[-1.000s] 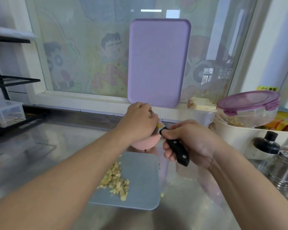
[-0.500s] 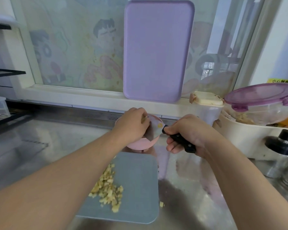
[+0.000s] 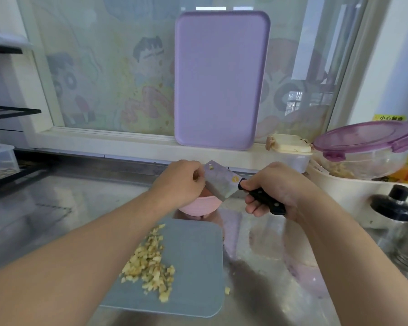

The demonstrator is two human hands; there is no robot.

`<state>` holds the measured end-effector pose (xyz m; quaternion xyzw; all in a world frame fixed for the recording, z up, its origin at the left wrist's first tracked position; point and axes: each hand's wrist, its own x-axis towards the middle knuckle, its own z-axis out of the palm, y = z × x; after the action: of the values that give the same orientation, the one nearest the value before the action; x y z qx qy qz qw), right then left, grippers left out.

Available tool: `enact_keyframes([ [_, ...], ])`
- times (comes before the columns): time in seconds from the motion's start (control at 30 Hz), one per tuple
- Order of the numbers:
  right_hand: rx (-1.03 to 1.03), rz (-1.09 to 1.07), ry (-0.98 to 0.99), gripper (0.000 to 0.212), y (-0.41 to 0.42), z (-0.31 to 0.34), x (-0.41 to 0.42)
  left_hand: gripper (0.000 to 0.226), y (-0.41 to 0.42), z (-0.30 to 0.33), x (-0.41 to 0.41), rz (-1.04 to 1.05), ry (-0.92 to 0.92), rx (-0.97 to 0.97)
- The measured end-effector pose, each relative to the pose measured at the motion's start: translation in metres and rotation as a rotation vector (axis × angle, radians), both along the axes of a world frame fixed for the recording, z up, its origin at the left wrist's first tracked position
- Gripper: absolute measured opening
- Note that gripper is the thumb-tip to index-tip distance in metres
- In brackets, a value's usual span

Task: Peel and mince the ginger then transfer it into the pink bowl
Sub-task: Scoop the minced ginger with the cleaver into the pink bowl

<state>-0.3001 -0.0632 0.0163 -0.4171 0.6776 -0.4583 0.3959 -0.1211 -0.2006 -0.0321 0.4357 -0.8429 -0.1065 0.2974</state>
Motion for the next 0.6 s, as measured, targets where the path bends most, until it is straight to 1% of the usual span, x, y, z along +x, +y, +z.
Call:
enact_keyframes([
  [0.07, -0.001, 0.0, 0.011, 0.014, 0.002, 0.003, -0.001, 0.013, 0.001, 0.001, 0.003, 0.043, 0.029, 0.056],
  [0.17, -0.001, -0.011, 0.044, 0.014, 0.005, 0.009, -0.004, 0.019, -0.001, 0.003, 0.004, 0.109, 0.123, 0.099],
  [0.23, 0.003, -0.016, 0.078, 0.014, 0.006, 0.011, -0.005, 0.02, -0.003, 0.006, 0.001, 0.146, 0.169, 0.051],
  [0.3, 0.005, -0.01, 0.107, 0.014, 0.007, 0.013, -0.006, 0.016, -0.008, 0.006, -0.002, 0.119, 0.193, 0.004],
  [0.33, 0.005, -0.002, 0.118, 0.013, 0.008, 0.014, -0.005, 0.017, -0.01, 0.006, -0.004, 0.071, 0.185, -0.007],
  [0.43, -0.005, 0.018, 0.147, 0.01, 0.01, 0.017, -0.003, 0.055, -0.01, 0.004, -0.005, -0.113, 0.076, 0.022],
  [0.47, -0.009, 0.021, 0.154, 0.011, 0.011, 0.018, -0.003, 0.062, -0.007, 0.003, -0.004, -0.141, 0.033, 0.035],
  [0.53, -0.006, 0.022, 0.164, 0.013, 0.012, 0.019, -0.004, 0.066, -0.001, 0.001, -0.003, -0.143, -0.017, 0.034],
  [0.6, -0.008, 0.013, 0.166, 0.013, 0.011, 0.019, -0.006, 0.058, 0.004, 0.001, 0.001, -0.101, -0.047, -0.004],
])
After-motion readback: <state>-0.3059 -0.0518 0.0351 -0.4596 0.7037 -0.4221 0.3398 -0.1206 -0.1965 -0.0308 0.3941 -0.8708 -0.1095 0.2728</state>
